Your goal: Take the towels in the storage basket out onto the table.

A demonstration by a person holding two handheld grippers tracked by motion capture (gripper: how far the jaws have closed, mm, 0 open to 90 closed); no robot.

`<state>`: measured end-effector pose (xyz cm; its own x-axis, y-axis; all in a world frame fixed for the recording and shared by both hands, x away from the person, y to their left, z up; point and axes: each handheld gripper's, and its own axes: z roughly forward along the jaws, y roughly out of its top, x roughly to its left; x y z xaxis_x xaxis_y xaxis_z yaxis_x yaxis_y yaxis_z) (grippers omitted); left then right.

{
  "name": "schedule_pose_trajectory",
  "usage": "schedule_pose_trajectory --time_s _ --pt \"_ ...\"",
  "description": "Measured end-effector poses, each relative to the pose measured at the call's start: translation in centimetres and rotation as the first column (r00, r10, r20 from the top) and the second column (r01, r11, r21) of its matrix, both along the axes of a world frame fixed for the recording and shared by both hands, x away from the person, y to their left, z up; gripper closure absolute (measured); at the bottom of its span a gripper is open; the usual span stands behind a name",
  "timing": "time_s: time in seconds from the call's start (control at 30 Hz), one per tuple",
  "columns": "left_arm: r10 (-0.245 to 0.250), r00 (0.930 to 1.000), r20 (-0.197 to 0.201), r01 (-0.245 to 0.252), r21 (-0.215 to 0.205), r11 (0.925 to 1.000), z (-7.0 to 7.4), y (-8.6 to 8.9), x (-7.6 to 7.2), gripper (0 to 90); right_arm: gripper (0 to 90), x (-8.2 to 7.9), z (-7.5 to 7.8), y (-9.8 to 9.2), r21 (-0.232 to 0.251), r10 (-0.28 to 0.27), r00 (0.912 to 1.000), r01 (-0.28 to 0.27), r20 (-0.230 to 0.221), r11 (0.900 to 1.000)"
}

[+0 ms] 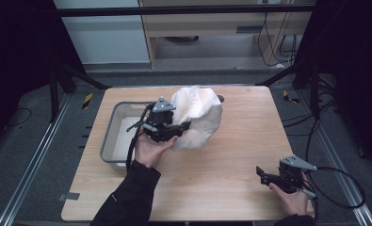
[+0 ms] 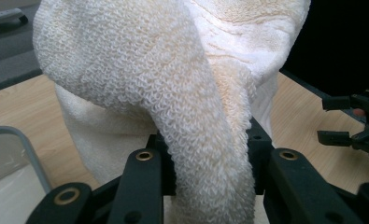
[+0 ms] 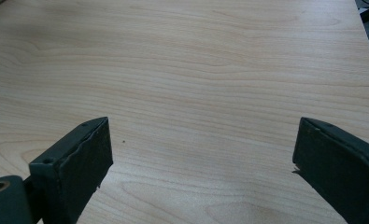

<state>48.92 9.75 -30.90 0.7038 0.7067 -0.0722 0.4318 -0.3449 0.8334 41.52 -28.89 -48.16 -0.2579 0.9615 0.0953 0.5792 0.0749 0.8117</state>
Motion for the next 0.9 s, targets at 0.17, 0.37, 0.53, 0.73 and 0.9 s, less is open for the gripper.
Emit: schedule_pose_trajectory --time_s 0.17,0.37,0.53,0.73,0.9 --pt "-0.006 0.9997 -0.023 0.006 0.007 1.0 -1.2 -0.7 0.4 66.6 5.0 0.0 -0.1 -0.1 -0.008 0.001 1.0 -0.001 0.005 1.0" --pt "-0.021 0.9989 -0.042 0.022 0.003 0.9998 -2.5 -1.7 0.8 66.6 5.2 0.0 -0.1 0.0 -0.015 0.006 0.9999 -0.006 0.009 1.0" --pt "-0.035 0.9985 -0.042 0.036 0.009 0.9993 -3.2 -2.7 0.8 66.6 5.3 0.0 -0.1 0.0 -0.015 0.011 0.9999 -0.011 0.003 1.0" --pt "-0.059 0.9969 -0.052 0.06 0.015 0.9981 -3.9 -3.8 1.0 66.6 5.3 0.0 -0.1 0.0 -0.014 0.011 0.9999 -0.011 0.001 1.0" --pt "-0.064 0.9964 -0.056 0.065 0.014 0.9978 -4.7 -4.5 1.1 66.5 5.3 0.0 -0.1 0.0 -0.014 0.011 0.9999 -0.011 0.002 1.0"
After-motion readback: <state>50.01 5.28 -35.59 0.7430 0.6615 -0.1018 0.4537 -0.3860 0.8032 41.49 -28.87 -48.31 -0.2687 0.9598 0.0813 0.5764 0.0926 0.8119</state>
